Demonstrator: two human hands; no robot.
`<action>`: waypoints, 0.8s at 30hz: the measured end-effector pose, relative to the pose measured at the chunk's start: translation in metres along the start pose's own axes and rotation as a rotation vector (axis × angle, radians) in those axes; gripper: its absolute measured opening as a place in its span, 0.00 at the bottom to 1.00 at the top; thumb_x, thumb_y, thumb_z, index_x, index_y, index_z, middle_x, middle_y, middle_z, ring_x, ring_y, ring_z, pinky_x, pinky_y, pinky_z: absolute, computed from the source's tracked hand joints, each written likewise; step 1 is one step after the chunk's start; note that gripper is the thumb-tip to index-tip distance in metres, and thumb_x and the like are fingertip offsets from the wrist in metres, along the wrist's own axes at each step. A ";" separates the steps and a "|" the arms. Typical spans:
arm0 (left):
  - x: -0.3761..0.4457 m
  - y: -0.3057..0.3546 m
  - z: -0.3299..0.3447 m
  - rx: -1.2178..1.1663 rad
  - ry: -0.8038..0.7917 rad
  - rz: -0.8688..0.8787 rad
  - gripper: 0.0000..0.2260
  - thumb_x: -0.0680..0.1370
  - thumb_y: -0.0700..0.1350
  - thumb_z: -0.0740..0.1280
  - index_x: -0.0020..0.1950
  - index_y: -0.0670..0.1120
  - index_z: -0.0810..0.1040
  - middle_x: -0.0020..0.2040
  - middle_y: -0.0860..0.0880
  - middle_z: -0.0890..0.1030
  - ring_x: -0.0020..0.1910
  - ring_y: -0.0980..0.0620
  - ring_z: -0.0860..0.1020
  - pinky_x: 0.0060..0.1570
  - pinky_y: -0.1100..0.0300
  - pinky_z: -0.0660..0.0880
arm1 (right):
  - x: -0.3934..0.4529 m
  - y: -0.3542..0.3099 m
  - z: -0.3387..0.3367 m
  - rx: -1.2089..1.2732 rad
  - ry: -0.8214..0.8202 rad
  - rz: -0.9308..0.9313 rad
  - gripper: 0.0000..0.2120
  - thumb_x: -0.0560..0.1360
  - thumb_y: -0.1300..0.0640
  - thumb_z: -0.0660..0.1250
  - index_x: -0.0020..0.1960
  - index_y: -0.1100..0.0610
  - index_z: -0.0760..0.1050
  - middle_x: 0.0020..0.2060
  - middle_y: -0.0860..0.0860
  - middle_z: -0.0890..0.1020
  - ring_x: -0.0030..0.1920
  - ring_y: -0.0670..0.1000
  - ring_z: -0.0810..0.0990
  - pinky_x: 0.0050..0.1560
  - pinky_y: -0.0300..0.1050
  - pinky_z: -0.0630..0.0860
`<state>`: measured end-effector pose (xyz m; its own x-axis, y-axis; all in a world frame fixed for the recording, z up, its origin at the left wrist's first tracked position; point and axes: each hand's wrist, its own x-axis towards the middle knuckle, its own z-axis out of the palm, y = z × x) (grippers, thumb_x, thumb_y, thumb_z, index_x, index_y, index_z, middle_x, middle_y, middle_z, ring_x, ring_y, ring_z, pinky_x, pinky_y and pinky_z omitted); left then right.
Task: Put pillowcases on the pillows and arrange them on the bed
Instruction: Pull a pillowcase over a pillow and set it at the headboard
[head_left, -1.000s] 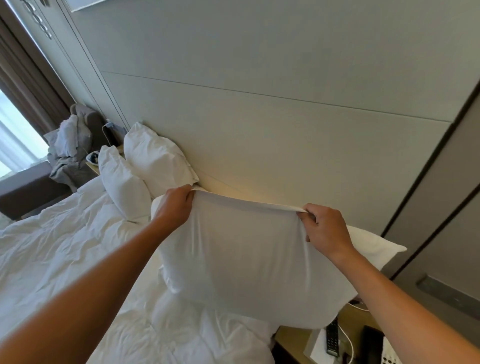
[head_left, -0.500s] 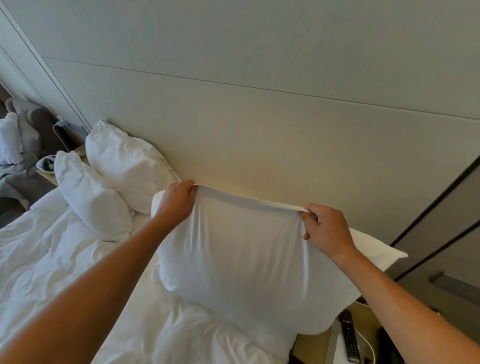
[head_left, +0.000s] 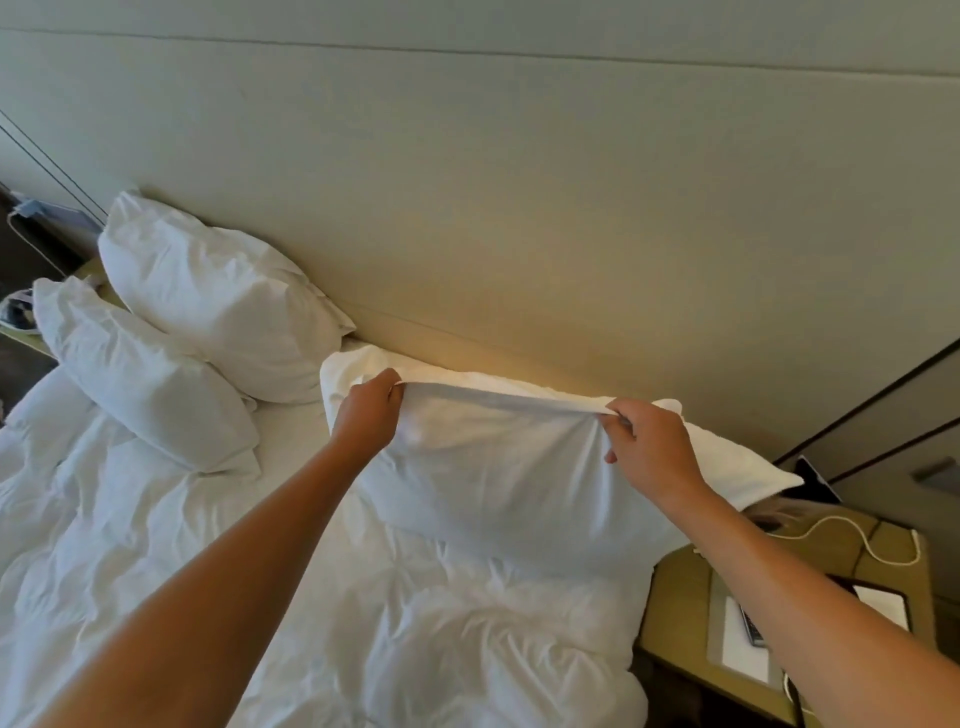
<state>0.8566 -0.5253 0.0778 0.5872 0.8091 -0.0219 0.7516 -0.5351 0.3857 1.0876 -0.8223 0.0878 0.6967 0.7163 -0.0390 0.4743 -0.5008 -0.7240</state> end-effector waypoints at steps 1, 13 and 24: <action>0.004 -0.004 0.003 0.001 -0.016 -0.004 0.10 0.85 0.47 0.58 0.57 0.47 0.78 0.46 0.45 0.81 0.43 0.45 0.77 0.43 0.54 0.73 | 0.003 0.000 0.000 0.003 0.010 0.003 0.12 0.85 0.53 0.64 0.43 0.51 0.78 0.31 0.46 0.83 0.34 0.38 0.82 0.34 0.40 0.70; 0.024 -0.029 -0.059 -0.090 0.187 -0.059 0.12 0.83 0.38 0.56 0.43 0.42 0.75 0.35 0.44 0.77 0.34 0.46 0.75 0.31 0.55 0.69 | 0.024 -0.046 0.020 0.027 0.039 -0.087 0.16 0.84 0.55 0.65 0.37 0.54 0.78 0.31 0.46 0.84 0.35 0.45 0.83 0.41 0.48 0.80; 0.053 -0.047 -0.091 -0.031 0.291 -0.099 0.13 0.83 0.41 0.57 0.48 0.46 0.81 0.43 0.45 0.82 0.40 0.46 0.78 0.33 0.57 0.71 | 0.047 -0.088 0.033 0.119 0.058 -0.047 0.16 0.82 0.56 0.68 0.36 0.55 0.80 0.29 0.44 0.85 0.28 0.42 0.80 0.32 0.44 0.71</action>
<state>0.8249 -0.4348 0.1426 0.3973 0.8952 0.2020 0.7888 -0.4456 0.4232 1.0608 -0.7287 0.1265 0.7067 0.7067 0.0341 0.4424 -0.4039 -0.8007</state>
